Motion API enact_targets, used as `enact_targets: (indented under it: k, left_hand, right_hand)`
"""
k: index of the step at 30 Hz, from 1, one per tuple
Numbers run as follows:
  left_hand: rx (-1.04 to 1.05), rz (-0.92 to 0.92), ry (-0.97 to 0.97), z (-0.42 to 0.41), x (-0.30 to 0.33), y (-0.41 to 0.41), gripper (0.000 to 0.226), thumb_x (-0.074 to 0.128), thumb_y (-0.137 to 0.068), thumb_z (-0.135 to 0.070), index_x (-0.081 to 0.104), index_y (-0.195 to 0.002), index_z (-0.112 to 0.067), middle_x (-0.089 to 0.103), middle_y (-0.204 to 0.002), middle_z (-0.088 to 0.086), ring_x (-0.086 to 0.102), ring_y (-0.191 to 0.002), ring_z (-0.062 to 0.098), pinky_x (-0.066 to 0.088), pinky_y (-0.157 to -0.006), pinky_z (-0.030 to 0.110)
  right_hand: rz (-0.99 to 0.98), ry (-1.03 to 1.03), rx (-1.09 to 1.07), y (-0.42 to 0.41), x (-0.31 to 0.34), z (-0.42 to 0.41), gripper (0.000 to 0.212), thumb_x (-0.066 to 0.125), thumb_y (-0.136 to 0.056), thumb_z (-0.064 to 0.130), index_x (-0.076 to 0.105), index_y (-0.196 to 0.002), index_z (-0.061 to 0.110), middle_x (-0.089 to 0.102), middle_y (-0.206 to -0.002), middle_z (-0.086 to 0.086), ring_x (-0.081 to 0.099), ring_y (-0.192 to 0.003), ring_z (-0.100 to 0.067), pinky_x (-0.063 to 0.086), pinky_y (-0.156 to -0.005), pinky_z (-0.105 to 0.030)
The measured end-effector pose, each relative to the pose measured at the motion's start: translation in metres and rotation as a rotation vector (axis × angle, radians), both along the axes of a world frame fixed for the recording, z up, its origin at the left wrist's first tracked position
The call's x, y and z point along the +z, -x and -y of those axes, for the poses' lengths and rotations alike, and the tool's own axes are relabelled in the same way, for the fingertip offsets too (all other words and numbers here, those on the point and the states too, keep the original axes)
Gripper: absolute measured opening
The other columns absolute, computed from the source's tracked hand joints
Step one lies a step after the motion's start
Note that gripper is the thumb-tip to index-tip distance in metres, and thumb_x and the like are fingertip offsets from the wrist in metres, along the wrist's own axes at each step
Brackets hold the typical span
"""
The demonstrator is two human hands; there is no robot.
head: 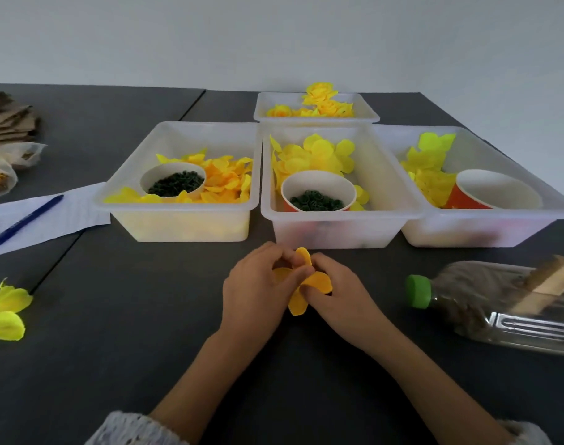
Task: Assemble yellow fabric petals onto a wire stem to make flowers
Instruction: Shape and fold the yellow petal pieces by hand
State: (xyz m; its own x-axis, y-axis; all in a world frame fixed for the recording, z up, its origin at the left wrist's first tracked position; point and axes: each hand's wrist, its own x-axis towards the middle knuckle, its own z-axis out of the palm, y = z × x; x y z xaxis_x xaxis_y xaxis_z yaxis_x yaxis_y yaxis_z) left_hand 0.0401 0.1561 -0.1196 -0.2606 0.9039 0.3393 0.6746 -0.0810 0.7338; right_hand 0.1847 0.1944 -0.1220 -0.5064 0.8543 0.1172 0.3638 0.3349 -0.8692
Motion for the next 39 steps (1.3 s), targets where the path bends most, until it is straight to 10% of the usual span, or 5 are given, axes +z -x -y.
enact_targets:
  k: [19, 39]
  left_hand:
    - [-0.066, 0.294, 0.125, -0.001, 0.004, 0.011, 0.007, 0.08, -0.073, -0.039, 0.075, -0.076, -0.036, 0.071, -0.074, -0.016, 0.066, -0.074, 0.006, 0.058, -0.069, 0.045]
    - [0.034, 0.029, 0.072, 0.005, 0.004, -0.002, 0.004, 0.07, -0.079, -0.041, 0.068, -0.076, -0.039, 0.06, -0.093, -0.025, 0.057, -0.087, -0.005, 0.048, -0.069, 0.023]
  right_hand:
    - [0.1, 0.012, 0.085, -0.005, 0.003, -0.004, 0.022, 0.063, -0.089, 0.026, 0.055, -0.098, 0.045, 0.06, -0.098, 0.024, 0.057, -0.094, 0.007, 0.043, -0.07, -0.012]
    - [0.171, -0.098, -0.005, 0.005, -0.004, 0.007, 0.014, 0.053, -0.095, 0.032, 0.052, -0.108, 0.035, 0.065, -0.089, 0.012, 0.063, -0.08, -0.004, 0.055, -0.072, -0.034]
